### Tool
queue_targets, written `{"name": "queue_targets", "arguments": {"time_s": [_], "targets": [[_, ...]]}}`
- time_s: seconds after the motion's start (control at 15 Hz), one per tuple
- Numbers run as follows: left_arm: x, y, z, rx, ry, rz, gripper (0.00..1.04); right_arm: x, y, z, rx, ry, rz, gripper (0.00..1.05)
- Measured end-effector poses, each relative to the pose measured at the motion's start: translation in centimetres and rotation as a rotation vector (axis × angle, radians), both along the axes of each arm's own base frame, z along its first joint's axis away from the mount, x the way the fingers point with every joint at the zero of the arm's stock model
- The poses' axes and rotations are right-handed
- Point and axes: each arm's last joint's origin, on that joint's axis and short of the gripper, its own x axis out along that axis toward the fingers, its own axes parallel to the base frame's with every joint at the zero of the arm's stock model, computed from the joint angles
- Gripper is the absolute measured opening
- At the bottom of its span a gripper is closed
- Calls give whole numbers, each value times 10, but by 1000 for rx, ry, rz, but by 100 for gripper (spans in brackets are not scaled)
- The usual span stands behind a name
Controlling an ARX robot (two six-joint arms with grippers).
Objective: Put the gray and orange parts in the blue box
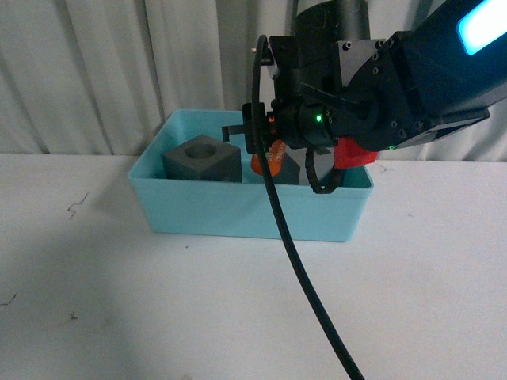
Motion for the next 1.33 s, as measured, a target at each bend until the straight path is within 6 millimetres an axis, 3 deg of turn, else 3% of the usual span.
{"name": "queue_targets", "arguments": {"time_s": [0.2, 0.53, 0.6, 0.87, 1.0, 1.07, 1.13, 1.27, 1.33], "targets": [[0, 0, 0, 0, 0, 0, 98, 3, 11, -19, -26, 51, 12, 47], [0, 0, 0, 0, 0, 0, 98, 7, 30, -20, -33, 54, 32, 47], [0, 0, 0, 0, 0, 0, 98, 6, 31, -22, -33, 63, 37, 52], [0, 0, 0, 0, 0, 0, 98, 7, 30, -26, -33, 65, 29, 96], [0, 0, 0, 0, 0, 0, 98, 4, 28, -22, -10, 34, 19, 97], [0, 0, 0, 0, 0, 0, 98, -1, 25, -14, 2, 8, 17, 98], [0, 0, 0, 0, 0, 0, 98, -10, 16, 7, 26, -42, 5, 98], [0, 0, 0, 0, 0, 0, 98, -41, -17, 70, 68, -198, -48, 98], [0, 0, 0, 0, 0, 0, 98, -70, -43, 100, 81, -267, -78, 98]]}}
